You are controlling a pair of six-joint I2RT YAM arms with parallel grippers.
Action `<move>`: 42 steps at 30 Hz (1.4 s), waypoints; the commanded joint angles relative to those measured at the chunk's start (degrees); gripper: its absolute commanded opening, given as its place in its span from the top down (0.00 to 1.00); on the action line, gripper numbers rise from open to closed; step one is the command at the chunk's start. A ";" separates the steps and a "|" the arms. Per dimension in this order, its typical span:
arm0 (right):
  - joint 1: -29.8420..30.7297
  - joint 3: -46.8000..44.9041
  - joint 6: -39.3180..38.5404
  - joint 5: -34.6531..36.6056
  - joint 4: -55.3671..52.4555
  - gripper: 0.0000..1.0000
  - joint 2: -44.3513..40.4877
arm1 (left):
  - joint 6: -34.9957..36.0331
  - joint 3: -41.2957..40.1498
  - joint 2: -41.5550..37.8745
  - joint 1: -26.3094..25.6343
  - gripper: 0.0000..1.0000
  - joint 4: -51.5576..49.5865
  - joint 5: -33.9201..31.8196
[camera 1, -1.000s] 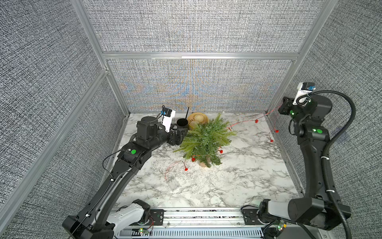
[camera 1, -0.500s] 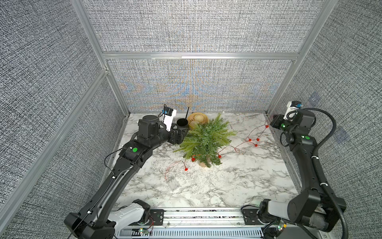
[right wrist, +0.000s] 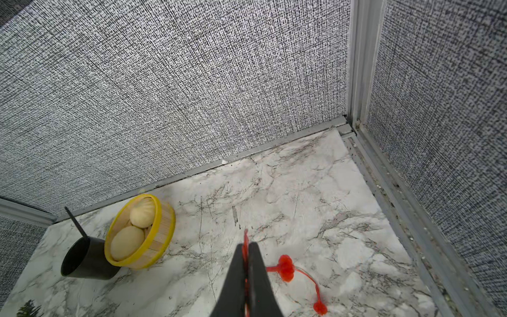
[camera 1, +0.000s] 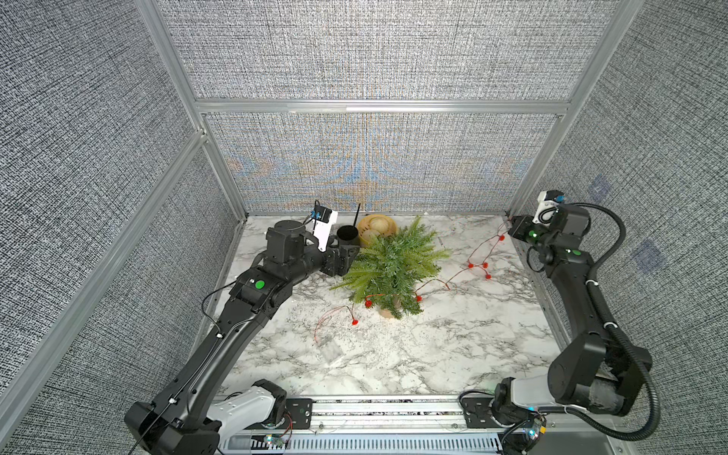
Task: Remove string lights from the small christmas tree
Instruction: Remove the light string from the Christmas tree, then place the light string at the center of the board.
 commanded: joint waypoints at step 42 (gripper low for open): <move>6.51 39.44 -4.37 -1.21 -9.40 1.00 12.18 | -0.53 -0.64 1.15 0.08 0.18 1.35 0.94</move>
